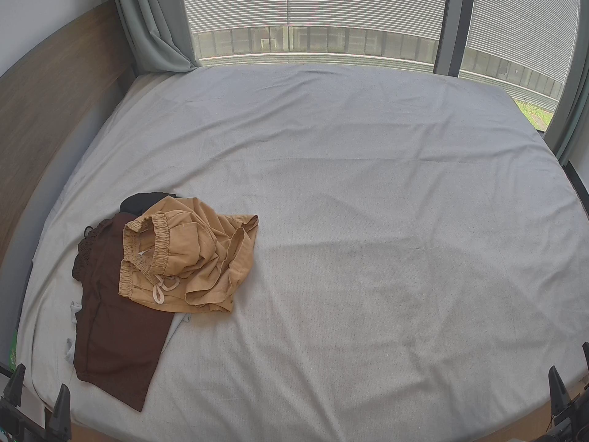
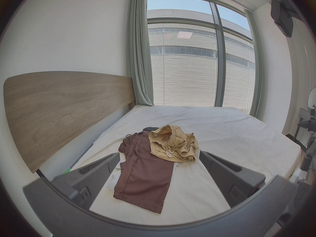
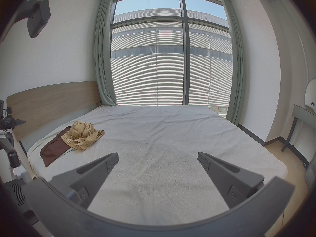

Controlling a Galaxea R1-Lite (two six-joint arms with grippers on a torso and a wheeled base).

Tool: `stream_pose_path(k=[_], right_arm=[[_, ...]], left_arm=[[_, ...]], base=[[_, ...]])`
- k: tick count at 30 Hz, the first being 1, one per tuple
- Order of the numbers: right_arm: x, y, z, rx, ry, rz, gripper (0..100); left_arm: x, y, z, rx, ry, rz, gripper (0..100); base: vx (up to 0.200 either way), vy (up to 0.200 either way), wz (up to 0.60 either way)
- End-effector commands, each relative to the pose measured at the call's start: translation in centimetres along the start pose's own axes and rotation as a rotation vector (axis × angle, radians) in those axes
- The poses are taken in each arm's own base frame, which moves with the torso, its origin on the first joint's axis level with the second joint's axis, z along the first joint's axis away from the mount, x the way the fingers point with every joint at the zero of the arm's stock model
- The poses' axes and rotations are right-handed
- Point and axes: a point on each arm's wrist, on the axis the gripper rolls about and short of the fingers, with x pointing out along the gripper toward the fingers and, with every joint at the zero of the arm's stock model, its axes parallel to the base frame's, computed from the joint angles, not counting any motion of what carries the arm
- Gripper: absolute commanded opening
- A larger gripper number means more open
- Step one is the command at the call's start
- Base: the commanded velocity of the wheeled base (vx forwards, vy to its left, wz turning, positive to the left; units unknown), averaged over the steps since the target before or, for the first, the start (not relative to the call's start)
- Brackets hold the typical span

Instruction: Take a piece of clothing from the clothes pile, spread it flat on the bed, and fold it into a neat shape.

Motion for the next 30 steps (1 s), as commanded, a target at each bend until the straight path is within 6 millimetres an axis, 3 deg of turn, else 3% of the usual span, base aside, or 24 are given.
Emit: stream_pose_path(k=[1,24,27,28,30], right_arm=[[0.0,0.0,-0.5,0.000,-0.001,0.000,100],[0.0,0.0,-0.5,-0.001,-0.001,0.000,100],[0.0,0.0,-0.5,0.000,-0.001,0.002,100],[0.0,0.0,-0.5,-0.001,-0.001,0.002,100],[0.0,0.0,-0.5,-0.001,-0.001,0.000,100]], left_arm=[[0.0,0.0,-0.5,-0.002,0.000,0.002,100],[0.0,0.0,-0.4,-0.007,-0.013,0.002,100],[-0.7,0.0,2.1,-0.012,-0.142,0.009,100],[-1.2,0.0,4.0,-0.017,-0.200,0.015,100],[-0.9,0.0,4.9,-0.024,-0.171,0.004,100]], base=[[0.000,0.000,0.00],[0.000,0.000,0.00],[0.000,0.000,0.00],[0.000,0.000,0.00],[0.000,0.000,0.00]])
